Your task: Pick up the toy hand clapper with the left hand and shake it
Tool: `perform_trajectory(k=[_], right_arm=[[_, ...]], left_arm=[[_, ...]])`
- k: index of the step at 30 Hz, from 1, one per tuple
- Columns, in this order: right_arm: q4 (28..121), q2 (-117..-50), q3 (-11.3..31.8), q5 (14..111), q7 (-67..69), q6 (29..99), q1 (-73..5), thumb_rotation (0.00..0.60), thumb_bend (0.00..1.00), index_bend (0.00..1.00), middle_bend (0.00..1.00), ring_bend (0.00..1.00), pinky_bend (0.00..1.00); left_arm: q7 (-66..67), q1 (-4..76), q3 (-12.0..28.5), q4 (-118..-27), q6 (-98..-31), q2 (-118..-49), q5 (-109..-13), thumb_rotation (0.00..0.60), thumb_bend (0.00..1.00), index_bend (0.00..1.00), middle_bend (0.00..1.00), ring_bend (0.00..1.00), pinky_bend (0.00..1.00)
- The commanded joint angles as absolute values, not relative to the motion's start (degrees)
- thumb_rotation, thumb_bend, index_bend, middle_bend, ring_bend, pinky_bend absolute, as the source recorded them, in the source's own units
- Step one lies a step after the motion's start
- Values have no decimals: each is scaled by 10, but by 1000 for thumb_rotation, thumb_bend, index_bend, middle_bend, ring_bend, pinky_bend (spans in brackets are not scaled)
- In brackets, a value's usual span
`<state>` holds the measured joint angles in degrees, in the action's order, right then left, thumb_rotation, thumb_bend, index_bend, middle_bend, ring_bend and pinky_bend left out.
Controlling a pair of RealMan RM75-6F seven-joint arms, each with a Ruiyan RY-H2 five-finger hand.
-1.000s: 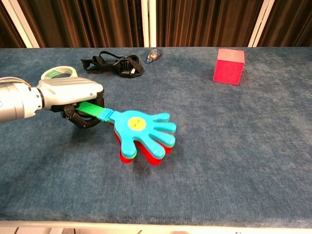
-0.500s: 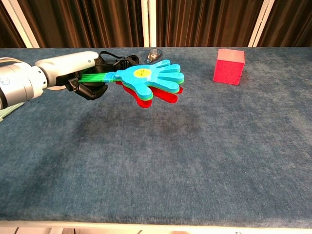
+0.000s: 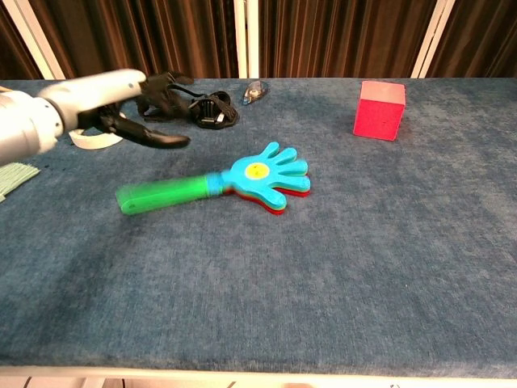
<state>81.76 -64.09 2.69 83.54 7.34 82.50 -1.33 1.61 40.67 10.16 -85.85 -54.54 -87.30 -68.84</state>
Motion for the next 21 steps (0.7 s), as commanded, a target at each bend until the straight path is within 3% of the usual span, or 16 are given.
perform_trajectory(k=[1, 7, 15, 21], right_arm=[[818, -641, 27, 836, 73, 826, -13, 600, 277, 0, 0, 0, 0], [823, -639, 28, 839, 73, 835, -10, 600, 277, 0, 0, 0, 0], [831, -649, 31, 835, 61, 848, -4, 600, 277, 0, 0, 0, 0], [836, -658, 29, 836, 43, 841, -8, 600, 277, 0, 0, 0, 0]], left_arm=[[41, 391, 88, -869, -570, -850, -708, 318, 124, 0, 0, 0, 0], [86, 339, 46, -865, -667, -814, -777, 465, 133, 0, 0, 0, 0], [46, 229, -30, -803, -802, -776, -859, 476, 232, 0, 0, 0, 0], [4, 175, -48, -784, -833, -749, -852, 468, 239, 27, 0, 0, 0]])
